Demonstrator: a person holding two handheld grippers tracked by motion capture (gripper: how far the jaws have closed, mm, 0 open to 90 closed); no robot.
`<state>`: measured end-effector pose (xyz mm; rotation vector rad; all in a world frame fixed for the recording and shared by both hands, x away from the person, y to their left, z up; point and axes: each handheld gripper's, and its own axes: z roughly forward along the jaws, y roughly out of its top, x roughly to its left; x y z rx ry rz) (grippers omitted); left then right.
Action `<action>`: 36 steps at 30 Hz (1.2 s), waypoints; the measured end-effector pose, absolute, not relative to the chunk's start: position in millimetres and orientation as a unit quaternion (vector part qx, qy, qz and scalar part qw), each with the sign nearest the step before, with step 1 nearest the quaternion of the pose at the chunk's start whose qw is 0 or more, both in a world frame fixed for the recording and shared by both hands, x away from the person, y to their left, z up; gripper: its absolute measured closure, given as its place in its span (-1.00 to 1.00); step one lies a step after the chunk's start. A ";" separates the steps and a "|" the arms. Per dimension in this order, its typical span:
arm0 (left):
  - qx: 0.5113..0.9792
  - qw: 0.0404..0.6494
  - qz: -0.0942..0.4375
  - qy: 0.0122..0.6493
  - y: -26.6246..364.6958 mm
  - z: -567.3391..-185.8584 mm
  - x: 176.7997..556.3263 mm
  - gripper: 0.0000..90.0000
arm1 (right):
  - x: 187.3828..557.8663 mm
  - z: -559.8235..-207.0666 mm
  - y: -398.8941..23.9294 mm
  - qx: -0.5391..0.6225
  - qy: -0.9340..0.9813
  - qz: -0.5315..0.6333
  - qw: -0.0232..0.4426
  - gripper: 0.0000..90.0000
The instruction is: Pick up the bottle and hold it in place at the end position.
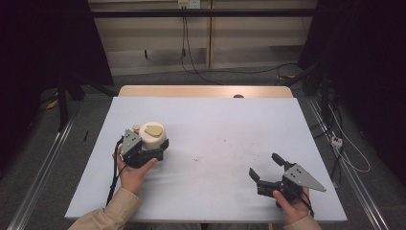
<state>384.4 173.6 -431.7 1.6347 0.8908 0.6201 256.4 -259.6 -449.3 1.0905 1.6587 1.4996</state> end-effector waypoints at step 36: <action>0.711 0.564 0.227 0.354 129.3 -431.1 402.9 -0.87 | 255.5 -449.2 -261.6 0.415 0.633 0.569 0.321 -0.94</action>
